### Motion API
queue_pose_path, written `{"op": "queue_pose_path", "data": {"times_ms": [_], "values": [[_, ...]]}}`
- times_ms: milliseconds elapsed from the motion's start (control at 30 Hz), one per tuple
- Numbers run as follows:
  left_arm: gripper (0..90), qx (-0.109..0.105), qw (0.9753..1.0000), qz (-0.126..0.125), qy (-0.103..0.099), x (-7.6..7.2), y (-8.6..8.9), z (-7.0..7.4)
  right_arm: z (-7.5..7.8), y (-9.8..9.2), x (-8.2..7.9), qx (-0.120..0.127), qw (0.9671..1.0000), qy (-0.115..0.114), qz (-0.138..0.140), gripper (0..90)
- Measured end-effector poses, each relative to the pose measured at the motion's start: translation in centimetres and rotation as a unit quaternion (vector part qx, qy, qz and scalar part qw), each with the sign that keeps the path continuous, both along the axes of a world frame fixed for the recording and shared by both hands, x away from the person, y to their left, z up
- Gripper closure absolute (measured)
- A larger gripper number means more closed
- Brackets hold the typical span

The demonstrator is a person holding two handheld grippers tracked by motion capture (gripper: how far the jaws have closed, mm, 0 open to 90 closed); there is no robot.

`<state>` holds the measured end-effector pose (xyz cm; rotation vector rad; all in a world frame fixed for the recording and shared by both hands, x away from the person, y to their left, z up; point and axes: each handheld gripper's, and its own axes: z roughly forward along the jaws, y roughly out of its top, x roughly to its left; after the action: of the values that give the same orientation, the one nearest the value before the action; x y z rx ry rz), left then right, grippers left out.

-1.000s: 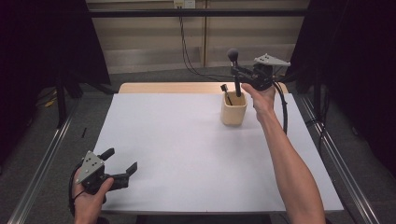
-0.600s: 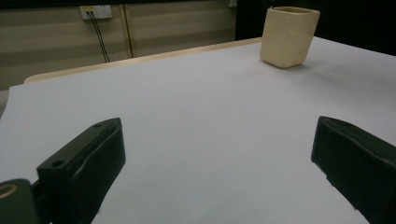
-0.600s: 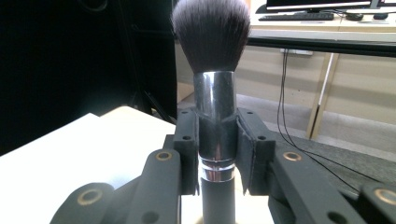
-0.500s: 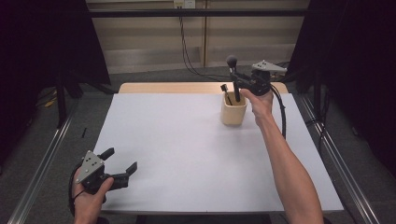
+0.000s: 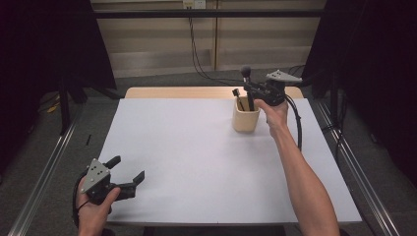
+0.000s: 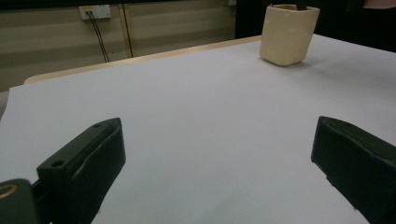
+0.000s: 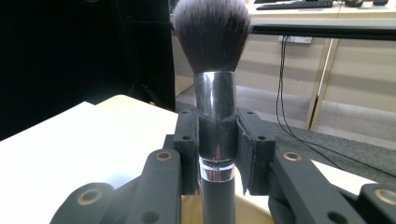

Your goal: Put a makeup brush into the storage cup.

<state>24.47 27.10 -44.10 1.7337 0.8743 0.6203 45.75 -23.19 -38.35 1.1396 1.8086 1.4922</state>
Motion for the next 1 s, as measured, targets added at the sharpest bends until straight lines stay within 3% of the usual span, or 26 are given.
{"op": "queue_pose_path", "data": {"times_ms": [433, 1000], "values": [[2.9, 0.003, 1.0000, -0.004, -0.003, 0.0, -0.2, 0.0, -1.4, -0.5, -0.4, -0.010, 0.9999, 0.011, -0.005, 72.7], [2.9, 0.002, 1.0000, -0.005, -0.001, 0.1, -0.2, 0.0, -3.2, -0.6, -0.7, -0.002, 0.9998, 0.020, -0.003, 72.7]]}}
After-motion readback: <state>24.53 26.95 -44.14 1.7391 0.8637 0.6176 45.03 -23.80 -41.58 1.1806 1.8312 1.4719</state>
